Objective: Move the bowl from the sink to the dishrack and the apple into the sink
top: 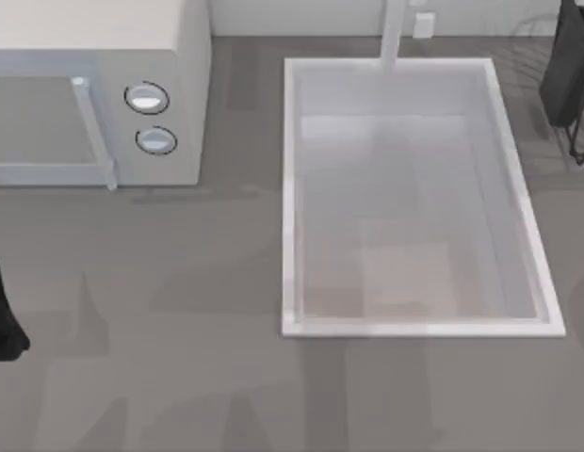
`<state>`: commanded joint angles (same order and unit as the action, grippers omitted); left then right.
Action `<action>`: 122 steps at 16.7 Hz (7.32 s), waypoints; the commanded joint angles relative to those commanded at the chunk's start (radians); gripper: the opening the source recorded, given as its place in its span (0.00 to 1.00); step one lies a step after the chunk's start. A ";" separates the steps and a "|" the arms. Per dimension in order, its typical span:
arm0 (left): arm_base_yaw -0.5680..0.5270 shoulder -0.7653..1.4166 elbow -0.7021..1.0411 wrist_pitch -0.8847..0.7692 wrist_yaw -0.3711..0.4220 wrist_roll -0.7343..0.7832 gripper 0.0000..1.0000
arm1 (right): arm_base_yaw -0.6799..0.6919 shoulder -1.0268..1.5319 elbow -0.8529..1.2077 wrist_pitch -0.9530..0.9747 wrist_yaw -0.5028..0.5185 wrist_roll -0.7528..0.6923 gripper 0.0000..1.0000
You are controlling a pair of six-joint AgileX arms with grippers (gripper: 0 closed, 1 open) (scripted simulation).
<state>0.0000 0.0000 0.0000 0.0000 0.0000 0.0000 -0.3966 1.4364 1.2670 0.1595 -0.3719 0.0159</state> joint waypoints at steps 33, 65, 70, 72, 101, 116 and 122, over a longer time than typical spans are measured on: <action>0.000 0.000 0.000 0.000 0.000 0.000 1.00 | 0.090 0.361 -0.288 0.664 0.095 0.000 1.00; 0.000 0.000 0.000 0.000 0.000 0.000 1.00 | 0.388 -1.400 -1.245 -0.142 0.365 -0.018 1.00; 0.000 0.000 0.000 0.000 0.000 0.000 1.00 | 0.397 -1.436 -1.267 -0.160 0.372 -0.016 1.00; 0.000 0.000 0.000 0.000 0.000 0.000 1.00 | 0.397 -1.436 -1.267 -0.160 0.372 -0.016 1.00; 0.000 0.000 0.000 0.000 0.000 0.000 1.00 | 0.366 -1.213 -1.068 -0.325 0.371 -0.044 1.00; 0.000 0.000 0.000 0.000 0.000 0.000 1.00 | 0.217 0.141 -0.146 -1.135 0.378 -0.185 1.00; 0.000 0.000 0.000 0.000 0.000 0.000 1.00 | 0.196 0.312 -0.002 -1.247 0.372 -0.204 1.00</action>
<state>0.0000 0.0000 0.0000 0.0000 0.0000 0.0000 -0.2007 1.7481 1.2650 -1.0876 0.0002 -0.1879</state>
